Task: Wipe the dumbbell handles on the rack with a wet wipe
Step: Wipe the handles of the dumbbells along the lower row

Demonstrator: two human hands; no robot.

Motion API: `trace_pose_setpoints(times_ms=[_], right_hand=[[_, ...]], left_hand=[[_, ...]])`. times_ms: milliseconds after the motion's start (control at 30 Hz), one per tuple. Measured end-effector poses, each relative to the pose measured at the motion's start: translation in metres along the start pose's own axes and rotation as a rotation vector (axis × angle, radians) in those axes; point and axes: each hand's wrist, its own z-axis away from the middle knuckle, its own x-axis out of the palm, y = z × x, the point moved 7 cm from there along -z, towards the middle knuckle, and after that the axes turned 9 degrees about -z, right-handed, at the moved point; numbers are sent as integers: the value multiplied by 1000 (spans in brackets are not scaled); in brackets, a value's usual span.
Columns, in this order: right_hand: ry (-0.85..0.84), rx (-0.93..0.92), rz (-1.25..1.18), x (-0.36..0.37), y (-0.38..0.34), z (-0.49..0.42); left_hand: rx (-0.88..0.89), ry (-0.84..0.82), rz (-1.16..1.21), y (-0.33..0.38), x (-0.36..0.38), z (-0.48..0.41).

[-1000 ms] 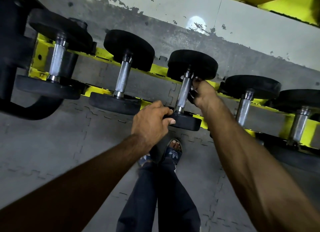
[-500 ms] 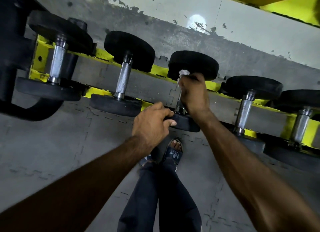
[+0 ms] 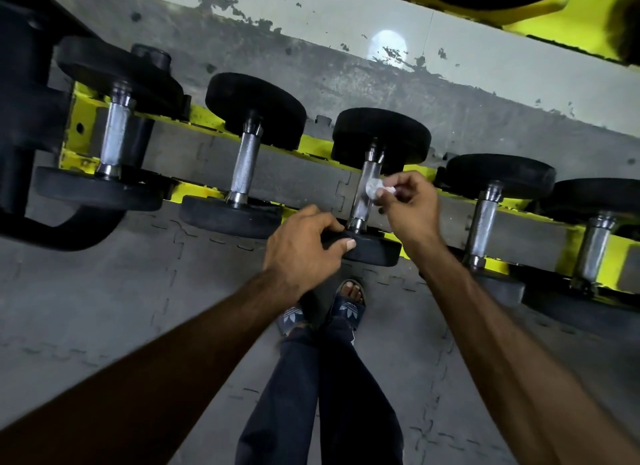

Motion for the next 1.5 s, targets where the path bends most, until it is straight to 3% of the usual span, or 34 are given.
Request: trace_pose_setpoints(times_ms=[133,233,433,800,1033,1267,1500], right_hand=[[-28,297,-584,-5,4,27],[-84,401,-791,-9,1,40],[-119,487,-750,-32,-1,54],[87,467,-561,-116,6,38],[-179,397,-507,-170,2,28],[-216,422,-529,-211,12,21],[-221,477,-510,-224,25,22]], left_hand=[[-6,3,139,8,-6,-10],[-37,0,352,24,-6,-16],[-1,-35,563,66,0,-21],[136,20,280,145,38,-18],[8,38,358,181,74,-18],[-4,28,337,212,100,-17],[-140,55,409,212,115,-11]])
